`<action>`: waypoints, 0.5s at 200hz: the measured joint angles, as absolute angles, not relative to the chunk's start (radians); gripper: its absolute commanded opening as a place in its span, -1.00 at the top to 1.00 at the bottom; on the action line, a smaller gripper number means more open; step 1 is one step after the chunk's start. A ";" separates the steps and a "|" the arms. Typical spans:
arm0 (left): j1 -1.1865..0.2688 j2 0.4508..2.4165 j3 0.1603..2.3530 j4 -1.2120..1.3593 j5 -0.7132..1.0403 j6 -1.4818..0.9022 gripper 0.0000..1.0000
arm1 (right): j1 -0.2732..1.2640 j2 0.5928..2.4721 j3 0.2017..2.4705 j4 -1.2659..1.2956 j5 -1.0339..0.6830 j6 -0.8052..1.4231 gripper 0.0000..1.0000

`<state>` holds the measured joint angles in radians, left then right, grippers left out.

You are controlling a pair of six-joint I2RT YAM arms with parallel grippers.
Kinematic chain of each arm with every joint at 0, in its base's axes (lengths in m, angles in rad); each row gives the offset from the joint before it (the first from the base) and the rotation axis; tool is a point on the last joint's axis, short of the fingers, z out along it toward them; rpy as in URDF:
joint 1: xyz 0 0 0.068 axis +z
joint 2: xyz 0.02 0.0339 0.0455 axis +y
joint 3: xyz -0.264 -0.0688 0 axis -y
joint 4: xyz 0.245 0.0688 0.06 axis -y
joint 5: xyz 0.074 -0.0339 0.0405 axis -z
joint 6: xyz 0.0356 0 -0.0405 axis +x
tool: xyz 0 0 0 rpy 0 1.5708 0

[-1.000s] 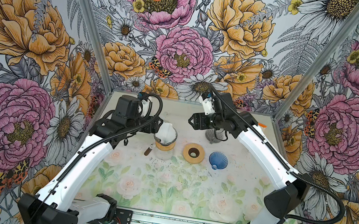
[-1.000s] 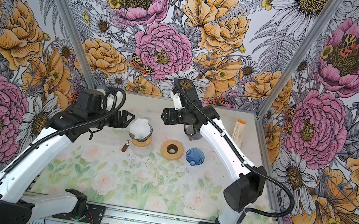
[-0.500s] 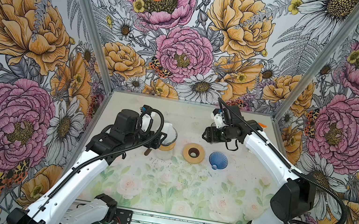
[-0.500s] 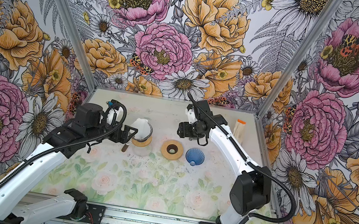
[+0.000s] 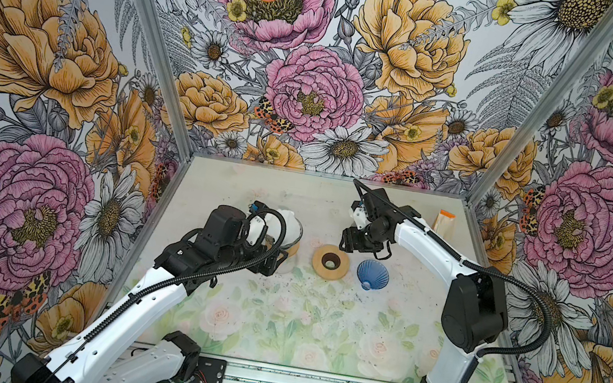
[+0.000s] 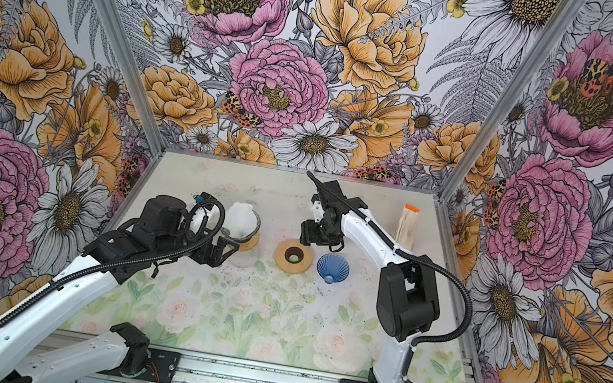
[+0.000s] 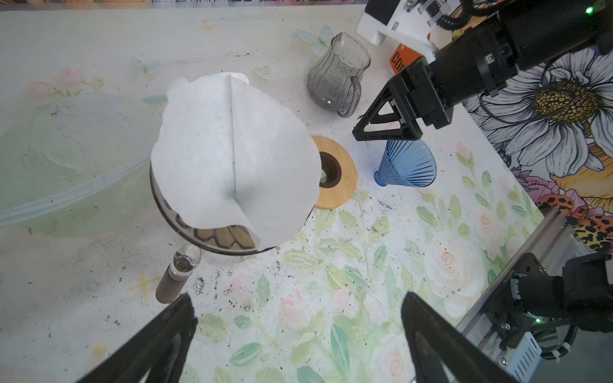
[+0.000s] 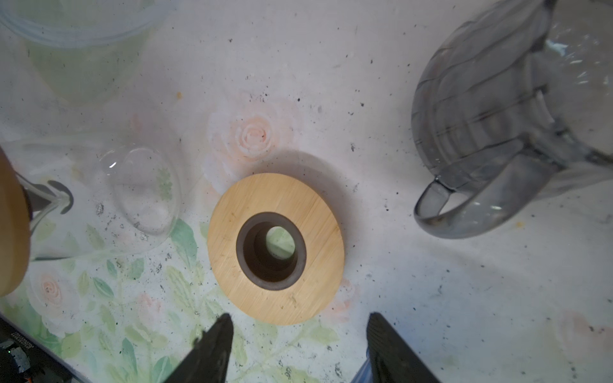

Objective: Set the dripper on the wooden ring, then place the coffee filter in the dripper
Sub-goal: 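Release the filter, lift right gripper toward wooden ring while left draws back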

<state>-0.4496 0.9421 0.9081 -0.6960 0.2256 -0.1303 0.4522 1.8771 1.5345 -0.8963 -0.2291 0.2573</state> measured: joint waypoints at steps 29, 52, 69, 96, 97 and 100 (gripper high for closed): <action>-0.452 0.942 0.905 -0.697 0.225 -0.131 -0.98 | 0.453 1.921 1.539 -0.896 -0.218 0.272 -0.31; -0.456 0.942 0.904 -0.697 0.225 -0.131 -0.98 | 0.456 1.958 1.548 -0.892 -0.206 0.284 -0.32; -0.456 0.937 0.900 -0.696 0.225 -0.131 -0.97 | 0.459 1.978 1.552 -0.888 -0.197 0.297 -0.31; -0.456 0.929 0.888 -0.697 0.225 -0.131 -0.98 | 0.459 2.004 1.567 -0.884 -0.187 0.316 -0.31; -0.456 0.929 0.888 -0.697 0.225 -0.131 -0.98 | 0.459 2.005 1.567 -0.884 -0.187 0.316 -0.31; -0.456 0.929 0.888 -0.697 0.225 -0.131 -0.98 | 0.459 2.008 1.570 -0.884 -0.186 0.318 -0.32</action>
